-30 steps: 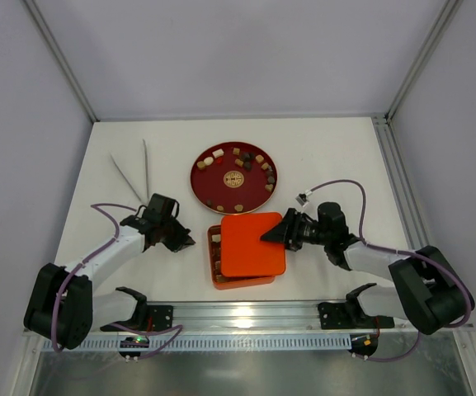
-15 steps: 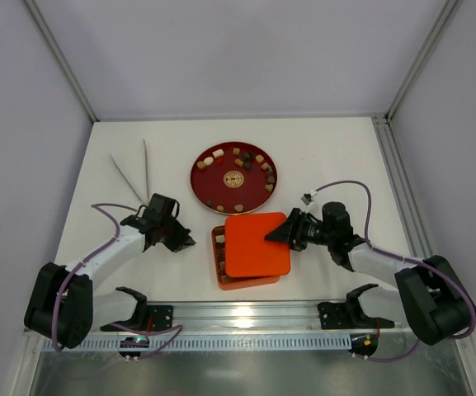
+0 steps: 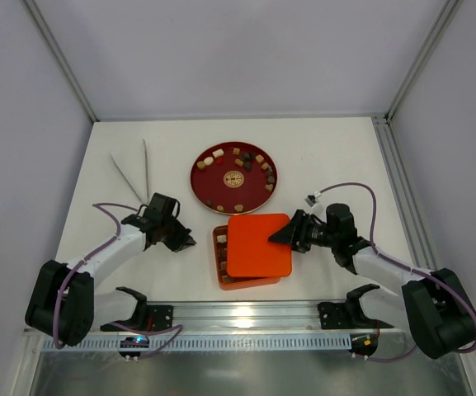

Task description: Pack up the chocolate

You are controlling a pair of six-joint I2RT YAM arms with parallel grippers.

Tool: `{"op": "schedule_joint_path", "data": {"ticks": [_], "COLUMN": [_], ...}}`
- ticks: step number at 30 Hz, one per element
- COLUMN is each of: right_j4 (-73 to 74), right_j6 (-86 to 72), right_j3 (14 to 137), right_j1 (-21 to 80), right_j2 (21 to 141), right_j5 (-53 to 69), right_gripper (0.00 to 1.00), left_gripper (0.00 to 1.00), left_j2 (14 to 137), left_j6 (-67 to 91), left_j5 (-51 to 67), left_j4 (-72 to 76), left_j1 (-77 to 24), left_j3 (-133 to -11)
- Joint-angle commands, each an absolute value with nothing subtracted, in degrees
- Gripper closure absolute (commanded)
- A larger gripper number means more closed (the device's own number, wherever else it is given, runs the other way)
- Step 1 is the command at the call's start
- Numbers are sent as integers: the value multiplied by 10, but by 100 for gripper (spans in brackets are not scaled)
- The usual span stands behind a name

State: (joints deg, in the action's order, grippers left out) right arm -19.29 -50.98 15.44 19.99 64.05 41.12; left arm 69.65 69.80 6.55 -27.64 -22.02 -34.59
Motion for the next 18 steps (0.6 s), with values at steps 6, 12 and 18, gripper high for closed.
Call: {"op": "schedule_joint_path", "data": {"ticks": [6, 12, 18], "right_j4": [-120, -73, -65], "right_j6": [-461, -433, -436], "right_j3": [172, 183, 184], "right_j1": [194, 193, 192], "right_j2": [623, 607, 601], "right_j5": [389, 368, 372], "right_gripper": [41, 41, 41], "left_gripper": [96, 94, 91], "left_j2": [702, 706, 705], "left_j6": [686, 681, 672], "left_j5": [76, 83, 94], "left_j4": [-258, -253, -248], "left_j1": [-221, -222, -222], "left_j3": [-365, -366, -369]}}
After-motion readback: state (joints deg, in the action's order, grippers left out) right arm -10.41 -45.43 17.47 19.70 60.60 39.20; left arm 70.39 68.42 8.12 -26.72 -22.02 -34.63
